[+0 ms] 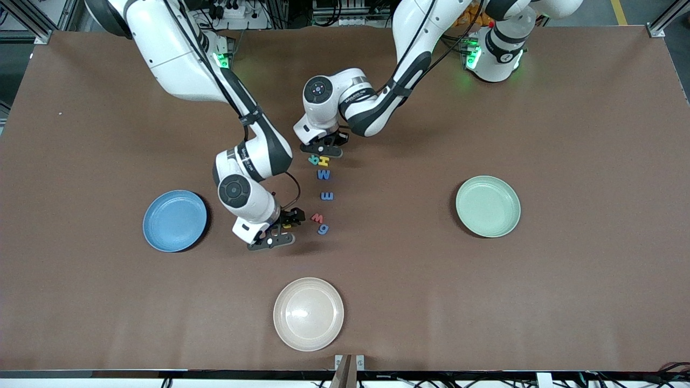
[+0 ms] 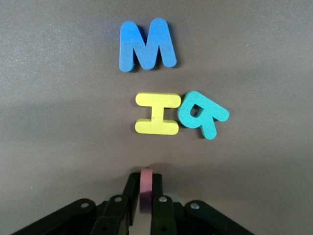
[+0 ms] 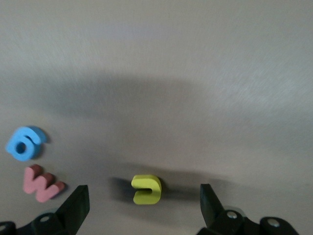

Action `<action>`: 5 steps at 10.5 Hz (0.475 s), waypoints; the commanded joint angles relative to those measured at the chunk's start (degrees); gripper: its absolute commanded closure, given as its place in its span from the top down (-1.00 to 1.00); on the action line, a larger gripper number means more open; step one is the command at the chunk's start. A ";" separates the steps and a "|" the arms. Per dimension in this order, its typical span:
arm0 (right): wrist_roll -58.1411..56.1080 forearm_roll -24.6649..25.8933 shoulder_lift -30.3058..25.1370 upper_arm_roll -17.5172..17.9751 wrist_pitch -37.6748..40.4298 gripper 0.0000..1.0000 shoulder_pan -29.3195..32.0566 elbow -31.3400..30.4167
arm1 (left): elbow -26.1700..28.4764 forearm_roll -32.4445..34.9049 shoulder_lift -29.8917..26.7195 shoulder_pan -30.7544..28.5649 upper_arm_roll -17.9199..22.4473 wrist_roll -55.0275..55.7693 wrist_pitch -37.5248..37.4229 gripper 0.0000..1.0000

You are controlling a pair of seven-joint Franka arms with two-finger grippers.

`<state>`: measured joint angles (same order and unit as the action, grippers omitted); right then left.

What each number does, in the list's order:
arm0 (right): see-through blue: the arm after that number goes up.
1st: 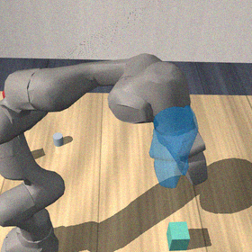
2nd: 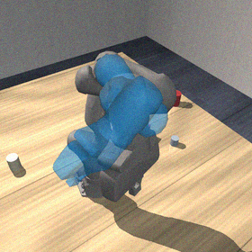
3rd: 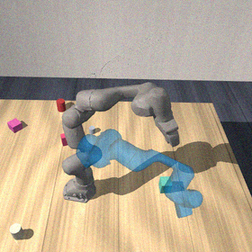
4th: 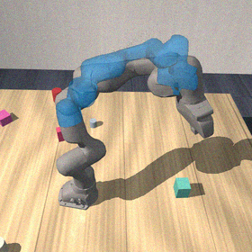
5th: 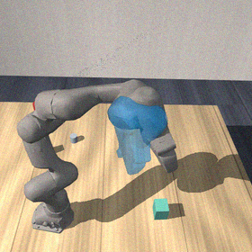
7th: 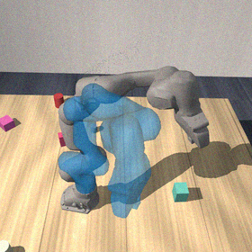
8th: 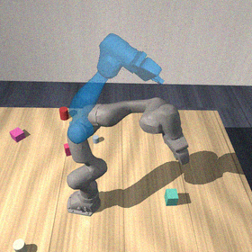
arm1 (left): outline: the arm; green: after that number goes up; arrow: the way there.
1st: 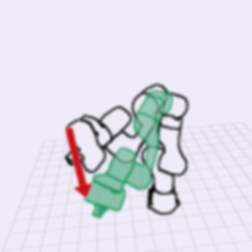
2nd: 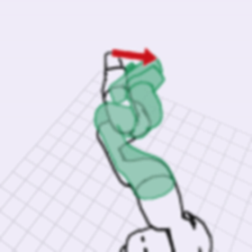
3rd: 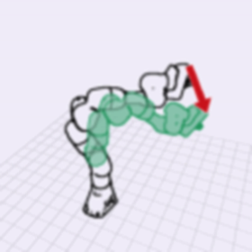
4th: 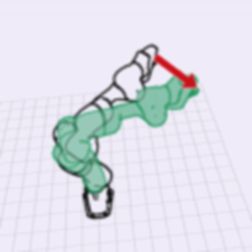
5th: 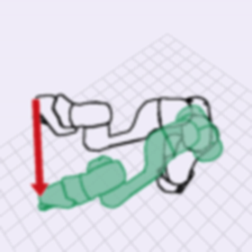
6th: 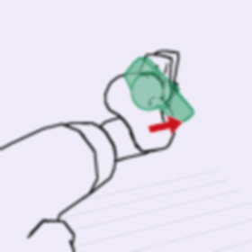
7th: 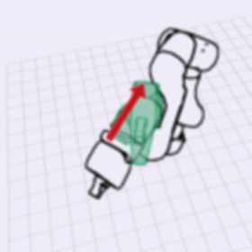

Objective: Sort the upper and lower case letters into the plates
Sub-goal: 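Carry the pink e to the green plate with the left gripper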

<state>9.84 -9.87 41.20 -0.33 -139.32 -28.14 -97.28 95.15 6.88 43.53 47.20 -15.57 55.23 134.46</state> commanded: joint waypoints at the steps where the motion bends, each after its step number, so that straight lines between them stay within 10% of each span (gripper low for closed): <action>1: 0.79 -0.41 -1.12 -0.46 -2.00 1.00 -0.60 -2.65 | -0.31 1.11 -0.28 0.09 0.10 2.16 -0.69 -0.82; 5: 0.79 -0.15 -1.12 -0.63 -2.27 1.00 -0.69 -2.74 | -0.31 1.11 -2.73 -3.75 -0.42 0.50 -6.28 -1.00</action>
<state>9.87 -9.87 41.17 -0.49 -140.97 -28.33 -98.79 94.53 6.88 43.37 46.26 -15.42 55.53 132.26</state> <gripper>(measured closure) 0.000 0.894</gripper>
